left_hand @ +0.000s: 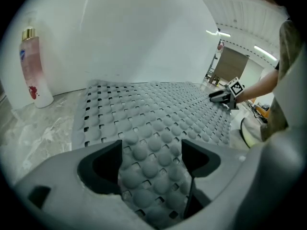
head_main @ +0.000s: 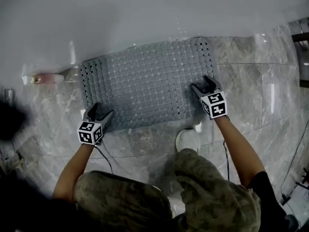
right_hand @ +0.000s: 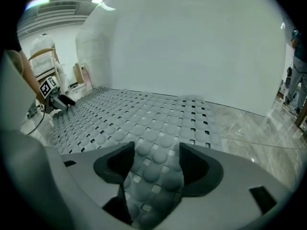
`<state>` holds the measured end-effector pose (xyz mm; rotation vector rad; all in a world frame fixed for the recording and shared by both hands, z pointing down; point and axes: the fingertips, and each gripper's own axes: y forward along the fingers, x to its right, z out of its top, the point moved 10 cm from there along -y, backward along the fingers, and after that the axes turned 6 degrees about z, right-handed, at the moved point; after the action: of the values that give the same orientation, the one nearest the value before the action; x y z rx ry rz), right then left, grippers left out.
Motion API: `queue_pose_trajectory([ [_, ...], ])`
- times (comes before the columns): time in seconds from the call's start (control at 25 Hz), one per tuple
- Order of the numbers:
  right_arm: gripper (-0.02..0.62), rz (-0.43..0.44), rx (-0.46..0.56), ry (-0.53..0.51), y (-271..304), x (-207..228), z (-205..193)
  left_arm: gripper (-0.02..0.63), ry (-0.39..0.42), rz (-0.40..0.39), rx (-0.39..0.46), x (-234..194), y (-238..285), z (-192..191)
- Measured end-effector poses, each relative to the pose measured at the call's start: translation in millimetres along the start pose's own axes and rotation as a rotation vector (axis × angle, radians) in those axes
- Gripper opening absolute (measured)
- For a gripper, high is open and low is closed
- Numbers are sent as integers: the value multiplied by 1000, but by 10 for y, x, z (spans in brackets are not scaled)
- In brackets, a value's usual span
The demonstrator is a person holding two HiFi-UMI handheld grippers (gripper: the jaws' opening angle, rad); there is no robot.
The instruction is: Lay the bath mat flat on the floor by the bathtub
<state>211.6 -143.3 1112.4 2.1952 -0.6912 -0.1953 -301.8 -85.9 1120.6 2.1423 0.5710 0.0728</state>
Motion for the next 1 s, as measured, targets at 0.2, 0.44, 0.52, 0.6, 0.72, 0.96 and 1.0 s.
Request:
queue_pose_trajectory([
  [0.2,256,36,8,-9,-24,31,25,382,-5,-70,41,-42,-143,-10],
  [0.44,256,19,15,11,-233,59,-65,380,-11,-50,38,-84,-351,-166],
  [0.52,259,26,-1,52,-213,67,-149,382,-36,-48,24,-80,-347,-246],
  [0.6,264,25,-4,88,-216,85,-191,382,-78,-49,25,-57,-325,-285],
  [0.72,264,15,-5,46,-232,55,-232,390,-102,-45,31,-42,-325,-306],
  [0.96,262,6,26,40,-245,60,-283,390,-73,-79,44,-48,-340,-370],
  [1.0,264,6,26,35,-246,67,-285,390,-74,-86,47,-53,-343,-377],
])
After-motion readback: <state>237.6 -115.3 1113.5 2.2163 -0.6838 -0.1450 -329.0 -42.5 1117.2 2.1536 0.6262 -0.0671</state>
